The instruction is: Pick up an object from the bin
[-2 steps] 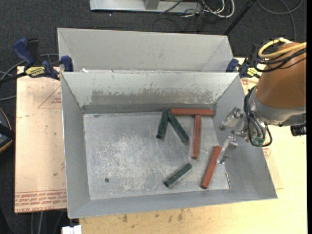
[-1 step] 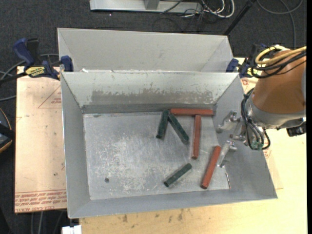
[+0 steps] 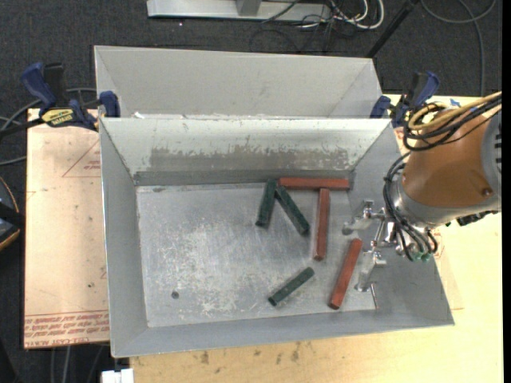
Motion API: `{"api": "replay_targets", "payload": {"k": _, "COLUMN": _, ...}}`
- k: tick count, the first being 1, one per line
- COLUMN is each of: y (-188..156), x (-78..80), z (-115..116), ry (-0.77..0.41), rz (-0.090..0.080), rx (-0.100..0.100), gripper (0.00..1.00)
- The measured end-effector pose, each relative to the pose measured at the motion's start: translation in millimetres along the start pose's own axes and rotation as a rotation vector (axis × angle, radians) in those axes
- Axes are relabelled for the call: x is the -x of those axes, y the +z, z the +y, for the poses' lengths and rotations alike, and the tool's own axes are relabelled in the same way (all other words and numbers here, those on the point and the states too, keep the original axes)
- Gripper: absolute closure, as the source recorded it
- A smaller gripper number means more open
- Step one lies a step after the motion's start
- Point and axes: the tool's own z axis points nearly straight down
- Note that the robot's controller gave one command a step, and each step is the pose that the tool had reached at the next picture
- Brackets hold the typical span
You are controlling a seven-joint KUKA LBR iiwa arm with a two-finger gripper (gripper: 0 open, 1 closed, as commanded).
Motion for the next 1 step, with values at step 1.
{"api": "replay_targets", "payload": {"k": 1, "y": 38.2, "x": -5.0, "z": -9.8, "ry": -0.173, "rz": 0.004, "rx": 0.001, "gripper": 0.00}}
